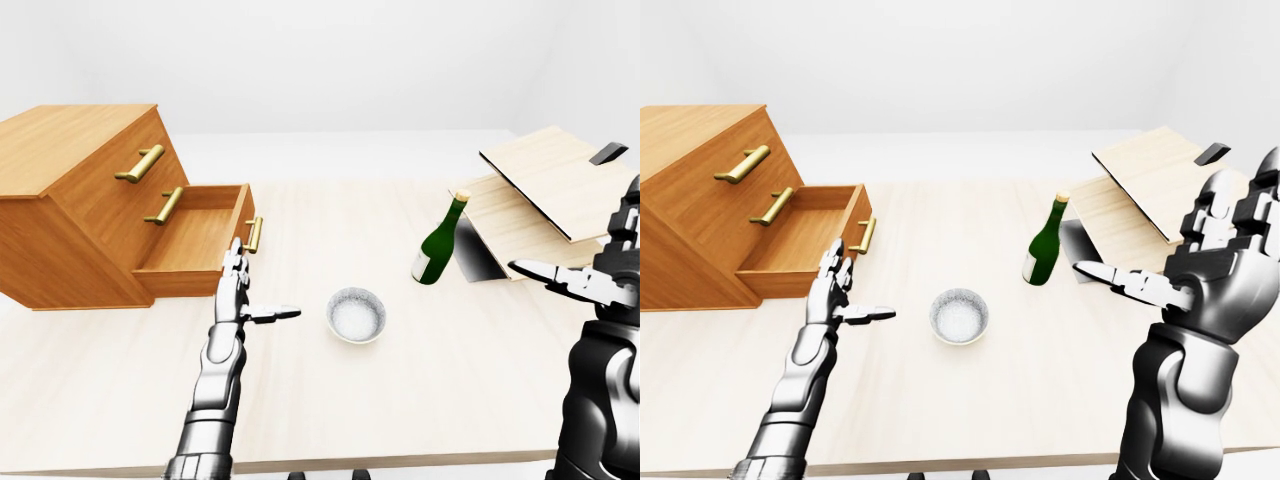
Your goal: Close the bottom drawer of the cabinet.
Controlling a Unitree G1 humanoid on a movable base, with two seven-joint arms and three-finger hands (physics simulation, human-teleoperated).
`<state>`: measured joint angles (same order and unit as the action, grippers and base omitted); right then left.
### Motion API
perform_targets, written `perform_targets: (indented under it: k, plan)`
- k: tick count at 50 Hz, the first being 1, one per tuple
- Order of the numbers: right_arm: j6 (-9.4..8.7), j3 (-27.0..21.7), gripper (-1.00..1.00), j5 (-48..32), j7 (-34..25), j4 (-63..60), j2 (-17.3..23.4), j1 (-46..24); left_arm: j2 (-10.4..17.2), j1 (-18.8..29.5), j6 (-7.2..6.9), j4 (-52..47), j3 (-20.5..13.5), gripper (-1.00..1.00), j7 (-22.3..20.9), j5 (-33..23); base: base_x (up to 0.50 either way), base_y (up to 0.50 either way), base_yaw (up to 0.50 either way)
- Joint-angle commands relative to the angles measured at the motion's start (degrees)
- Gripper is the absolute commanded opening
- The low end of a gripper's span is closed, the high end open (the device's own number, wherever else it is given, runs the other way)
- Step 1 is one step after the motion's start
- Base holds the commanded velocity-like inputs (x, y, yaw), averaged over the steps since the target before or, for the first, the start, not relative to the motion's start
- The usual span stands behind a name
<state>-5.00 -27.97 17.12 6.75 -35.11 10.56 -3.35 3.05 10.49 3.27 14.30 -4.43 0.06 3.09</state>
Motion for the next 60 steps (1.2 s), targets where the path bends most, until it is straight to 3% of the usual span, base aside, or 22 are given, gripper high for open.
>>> perform_targets:
  k: [1, 5, 23, 39, 60]
  plan:
    - [0.0, 0.0, 1.0, 0.1, -0.1, -0.9, 0.1, -0.2, 1.8, 8.4, 1.73, 10.7, -1.0, 1.0, 1.3, 0.2, 0.0, 0.0, 0.0]
    - [0.0, -0.3, 1.0, 0.3, -0.3, -0.6, 0.1, -0.1, 3.2, 16.7, 1.73, 25.0, -1.2, 1.0, 2.6, -1.0, 0.0, 0.0, 0.0]
    - [0.0, 0.1, 1.0, -0.3, -0.5, 0.4, -0.1, 0.1, 5.3, 29.7, 1.73, 47.1, -1.7, 1.0, 3.1, -1.1, 0.0, 0.0, 0.0]
    - [0.0, 0.6, 1.0, -1.0, -0.8, 1.0, -0.4, 0.2, 5.6, 30.1, 1.73, 50.3, -2.0, 1.0, 3.6, -1.2, 0.0, 0.0, 0.0]
    - [0.0, 0.9, 1.0, -1.6, -0.9, 1.4, -0.5, 0.2, 9.2, 31.5, 1.73, 52.6, -4.2, 1.0, 5.1, 2.3, 0.0, 0.0, 0.0]
